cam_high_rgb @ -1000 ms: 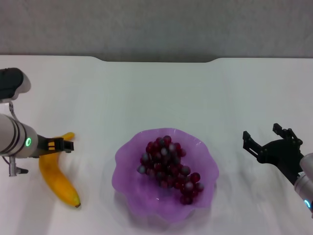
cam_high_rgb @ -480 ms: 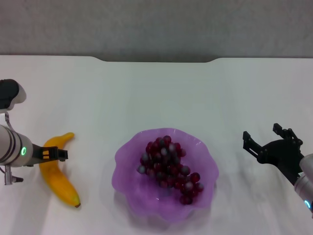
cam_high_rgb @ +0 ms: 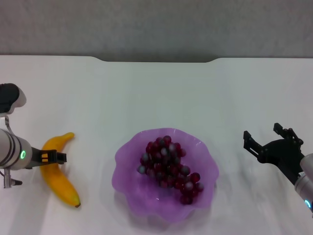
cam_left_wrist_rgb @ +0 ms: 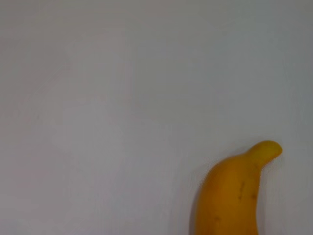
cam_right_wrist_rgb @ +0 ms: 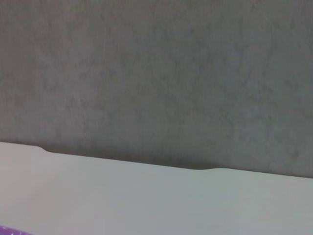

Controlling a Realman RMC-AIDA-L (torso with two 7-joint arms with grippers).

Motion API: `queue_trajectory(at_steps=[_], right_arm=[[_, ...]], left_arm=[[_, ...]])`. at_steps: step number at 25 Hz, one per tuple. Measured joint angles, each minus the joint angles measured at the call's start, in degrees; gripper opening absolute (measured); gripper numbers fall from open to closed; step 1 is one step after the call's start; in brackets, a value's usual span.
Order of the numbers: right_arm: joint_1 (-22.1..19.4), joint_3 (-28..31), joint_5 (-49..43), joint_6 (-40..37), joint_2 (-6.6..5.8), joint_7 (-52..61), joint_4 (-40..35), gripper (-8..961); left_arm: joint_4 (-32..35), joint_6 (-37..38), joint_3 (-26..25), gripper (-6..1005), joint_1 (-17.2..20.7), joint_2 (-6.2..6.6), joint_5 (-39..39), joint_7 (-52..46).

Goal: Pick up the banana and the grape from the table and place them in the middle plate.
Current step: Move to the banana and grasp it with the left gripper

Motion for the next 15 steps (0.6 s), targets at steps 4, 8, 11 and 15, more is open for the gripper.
queue_trajectory(at_steps=[4,8,11,15], right_arm=[[0.0,0.1,0.0,0.0,0.00,0.0,0.0,905],[0.0,0.2,0.0,0.0,0.00,0.0,0.0,905],[0.0,0.2,0.0,-0.1,0.00,0.0,0.0,905],[0.0,0.3,0.0,-0.1,0.00,0.0,0.0,905]], left_arm=[[0.6,0.1,0.0,873,-0.3,-0.05,0.0,0.2],[2.2,0.1,0.0,872,-1.1,-0.05,0.0,-0.1],[2.9,0.1,-0.1,871,-1.5,-0.03,0.0,-0.2],[2.8,0.5,-0.1,764,-1.5,-0.03,0.0,-0.2]])
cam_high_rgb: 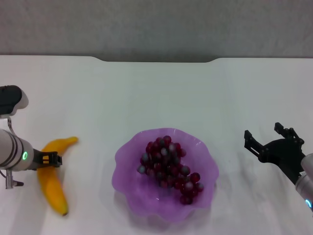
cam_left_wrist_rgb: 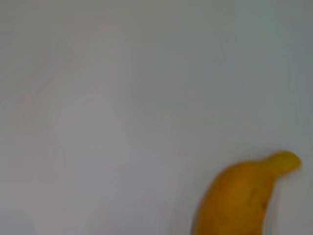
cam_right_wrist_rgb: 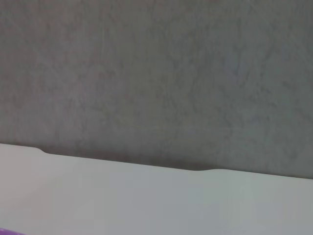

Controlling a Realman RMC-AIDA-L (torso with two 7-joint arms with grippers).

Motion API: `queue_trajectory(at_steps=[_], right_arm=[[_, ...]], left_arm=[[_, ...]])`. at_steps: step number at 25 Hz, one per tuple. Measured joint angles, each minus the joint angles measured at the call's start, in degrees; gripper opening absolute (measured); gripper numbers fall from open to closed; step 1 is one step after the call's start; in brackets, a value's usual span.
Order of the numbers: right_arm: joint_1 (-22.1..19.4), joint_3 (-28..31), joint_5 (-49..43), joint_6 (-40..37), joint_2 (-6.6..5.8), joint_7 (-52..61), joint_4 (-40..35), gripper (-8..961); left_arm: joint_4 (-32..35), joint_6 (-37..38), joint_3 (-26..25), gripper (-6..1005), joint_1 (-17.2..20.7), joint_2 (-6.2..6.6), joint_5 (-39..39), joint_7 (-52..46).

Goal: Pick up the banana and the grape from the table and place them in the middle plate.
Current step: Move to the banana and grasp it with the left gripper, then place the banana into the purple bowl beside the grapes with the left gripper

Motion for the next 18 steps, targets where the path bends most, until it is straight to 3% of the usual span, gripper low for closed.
queue_trajectory(at_steps=[8,12,14,18], right_arm=[[0.0,0.0,0.0,0.0,0.00,0.0,-0.4,905],[0.0,-0.1,0.0,0.0,0.00,0.0,-0.6,905],[0.0,-0.2,0.0,0.1,0.00,0.0,-0.6,905],[0.0,-0.1,0.0,0.3,0.00,0.0,-0.6,905]], left_arm=[[-1.8,-0.6,-0.2,548,0.2,-0.03,0.0,0.4],[-14.5,-9.2,-6.5,527,3.5,-0.24,-1.6,7.4],[-19.3,-14.3,-10.0,527,4.5,-0.21,-6.1,12.3],[-22.9,-21.4,-17.1,526,5.2,-0.12,-18.4,21.1]])
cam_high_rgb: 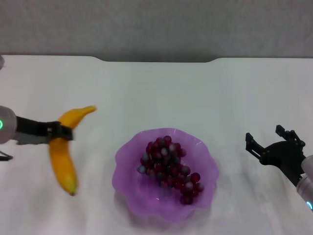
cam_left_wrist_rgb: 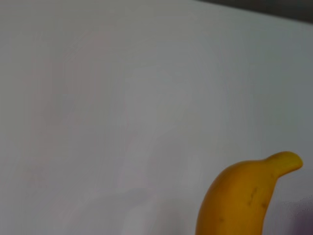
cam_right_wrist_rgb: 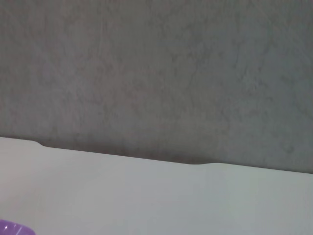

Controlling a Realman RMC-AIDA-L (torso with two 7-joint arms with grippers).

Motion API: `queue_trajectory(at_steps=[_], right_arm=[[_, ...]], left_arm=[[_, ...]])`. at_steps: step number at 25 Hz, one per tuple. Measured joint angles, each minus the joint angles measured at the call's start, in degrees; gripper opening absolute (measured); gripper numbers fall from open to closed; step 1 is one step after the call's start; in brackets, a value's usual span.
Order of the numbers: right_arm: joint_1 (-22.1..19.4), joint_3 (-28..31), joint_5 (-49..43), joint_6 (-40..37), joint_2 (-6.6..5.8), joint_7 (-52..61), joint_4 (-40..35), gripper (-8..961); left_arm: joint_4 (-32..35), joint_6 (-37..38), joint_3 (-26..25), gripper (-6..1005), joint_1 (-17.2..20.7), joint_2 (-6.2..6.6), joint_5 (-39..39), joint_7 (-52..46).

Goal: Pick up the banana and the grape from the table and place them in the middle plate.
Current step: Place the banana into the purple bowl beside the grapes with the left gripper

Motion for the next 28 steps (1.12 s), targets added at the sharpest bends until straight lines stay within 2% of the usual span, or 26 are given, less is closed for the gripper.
queue_trajectory(at_steps=[3,5,10,13,18,28], right_arm=[[0.0,0.1,0.0,0.0,0.00,0.0,0.0,905],[0.0,0.1,0.0,0.0,0.00,0.0,0.0,905],[0.1,0.2,0.0,0.0,0.00,0.0,0.0,905],[0.1,0.2,0.0,0.0,0.00,0.0,-0.1,905],[0.2,0.2,0.0,0.1,0.00,0.0,-0.1,905],[0.3,0.4,0.0,-0.1,0.00,-0.1,-0.7,905]], left_arm=[[1.3,-1.0,-0.8,526,0.8,-0.15,-11.3,5.8],[3.9,1.1,-0.2,526,1.2,-0.35,-17.3,9.2],[15.2,11.0,4.3,527,1.1,-0.57,-33.0,19.5],[19.9,17.3,7.2,527,1.3,-0.64,-40.5,25.2],[21.9,23.6,12.0,526,3.0,-0.73,-46.9,30.0],[21.9,25.3,17.7,527,5.4,-0.76,-49.0,30.7]])
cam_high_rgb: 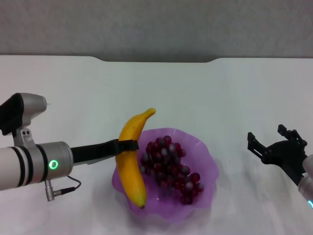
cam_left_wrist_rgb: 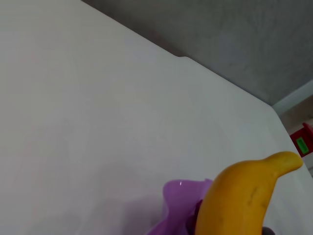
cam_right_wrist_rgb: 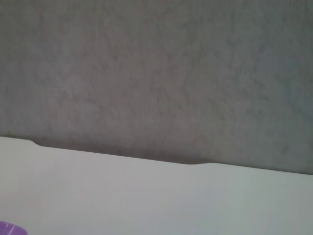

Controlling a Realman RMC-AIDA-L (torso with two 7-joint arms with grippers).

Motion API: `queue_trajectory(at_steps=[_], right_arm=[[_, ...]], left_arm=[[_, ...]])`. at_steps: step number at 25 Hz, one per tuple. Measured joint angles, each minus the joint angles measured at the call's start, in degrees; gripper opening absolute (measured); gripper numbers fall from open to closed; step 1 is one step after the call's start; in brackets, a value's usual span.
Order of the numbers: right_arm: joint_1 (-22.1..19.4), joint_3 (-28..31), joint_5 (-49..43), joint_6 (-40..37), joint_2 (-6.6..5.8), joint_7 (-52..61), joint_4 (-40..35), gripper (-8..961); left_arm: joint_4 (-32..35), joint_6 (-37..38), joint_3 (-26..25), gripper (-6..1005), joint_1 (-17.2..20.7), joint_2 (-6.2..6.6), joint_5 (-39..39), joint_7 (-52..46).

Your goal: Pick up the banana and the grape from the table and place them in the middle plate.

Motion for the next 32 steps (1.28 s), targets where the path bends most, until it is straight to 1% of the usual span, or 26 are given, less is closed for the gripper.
queue_trajectory(at_steps=[5,8,16,22,24,27,32], right_arm=[[0.1,0.0,0.0,0.1,0.00,0.0,0.0,905],[0.1,-0.1,0.0,0.0,0.00,0.0,0.0,905],[0.1,-0.2,0.0,-0.1,0.00,0.0,0.2,905],[0.1,-0.2,0.0,-0.1,0.00,0.0,0.2,905],[0.1,-0.1,0.0,-0.1,0.00,0.0,0.1,905],[0.1,0.0,0.0,-0.1,0.00,0.0,0.0,905],[0.1,0.0,0.0,-0.2,0.00,-0.4,0.0,905]], left_arm=[[0.3,0.6,1.3,527,-0.3,-0.13,-1.2,0.6],[0.3,0.8,2.6,526,-0.4,-0.15,-4.3,2.8],[1.3,0.9,3.3,527,-0.2,-0.11,-10.0,8.7],[1.9,0.5,3.4,707,-0.1,0.00,-13.4,12.1],[1.4,0.7,3.2,897,0.1,0.01,-14.4,13.6],[0.5,0.9,1.9,896,1.0,0.12,-17.0,17.3],[-2.9,1.4,-4.3,894,5.2,0.15,-21.6,28.1]])
